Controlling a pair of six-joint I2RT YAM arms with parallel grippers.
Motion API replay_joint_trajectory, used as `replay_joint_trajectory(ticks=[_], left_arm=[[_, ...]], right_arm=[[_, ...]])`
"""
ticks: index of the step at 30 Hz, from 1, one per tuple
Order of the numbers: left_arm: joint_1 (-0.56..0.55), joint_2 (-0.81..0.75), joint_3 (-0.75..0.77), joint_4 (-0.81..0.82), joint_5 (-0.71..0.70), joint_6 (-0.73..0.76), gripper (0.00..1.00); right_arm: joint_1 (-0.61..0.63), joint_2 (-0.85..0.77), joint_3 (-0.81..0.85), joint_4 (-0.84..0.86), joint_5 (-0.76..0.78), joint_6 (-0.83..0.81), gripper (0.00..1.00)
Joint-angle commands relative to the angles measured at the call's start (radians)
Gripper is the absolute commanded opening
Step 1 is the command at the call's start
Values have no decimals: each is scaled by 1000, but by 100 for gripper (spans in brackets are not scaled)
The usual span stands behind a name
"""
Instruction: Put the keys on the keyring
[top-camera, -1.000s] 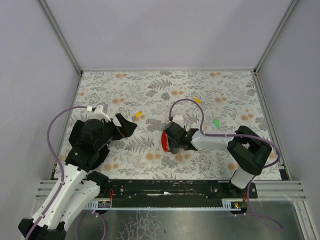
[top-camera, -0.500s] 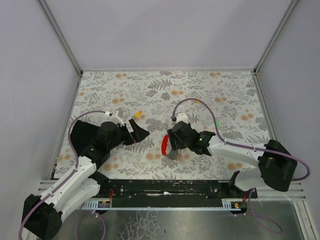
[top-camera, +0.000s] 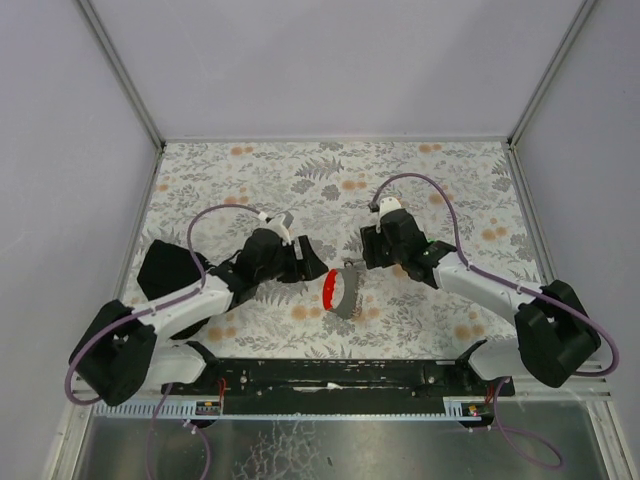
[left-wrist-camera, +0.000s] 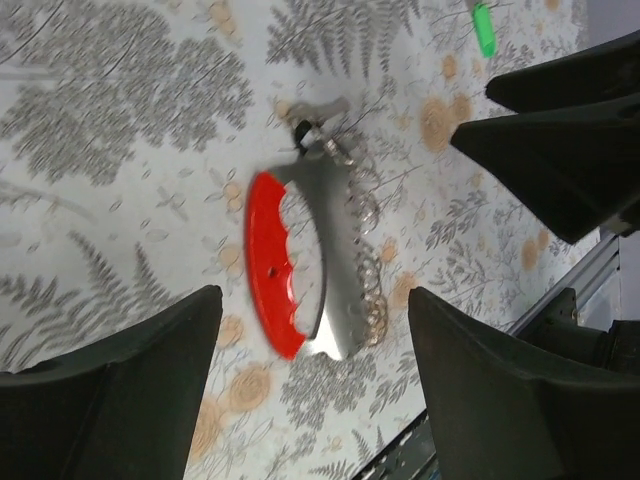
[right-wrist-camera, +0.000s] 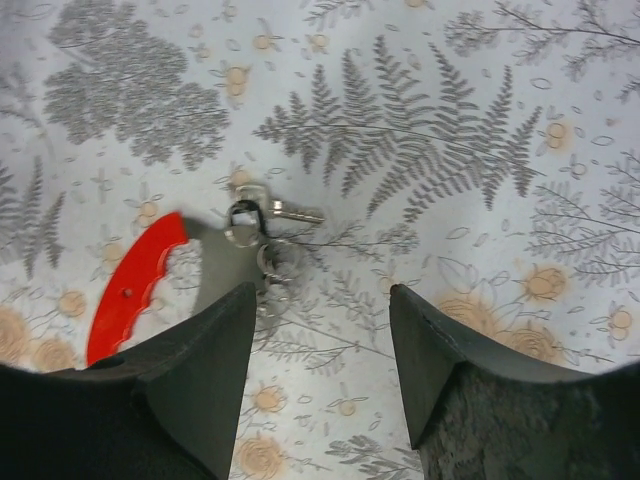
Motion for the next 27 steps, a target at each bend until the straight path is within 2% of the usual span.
replay_joint_trajectory(ticks=[1,5,7,14,23,27], left_arm=[[-42,101,79,154,-44,15,72],[-81,226,131,203,-58,-7,63],[-102,278,159,210,-75,-12,55],[-131,422,236,244,-111,-39,42],[-137,555,307,260,-136,-58,39],[-137,605,346,260,-138,-58,35]], right_arm=[[-45,5,-31,96,11,-30,62],[-46,-28,-101,172,73,-18,61],[-47,-48,-139,209,116,-4,61],[-58,-79,-203,248,234,48,61],[-62,-70,-210,251,273,59,61],[-63,-65,-209,250,273,60,61]])
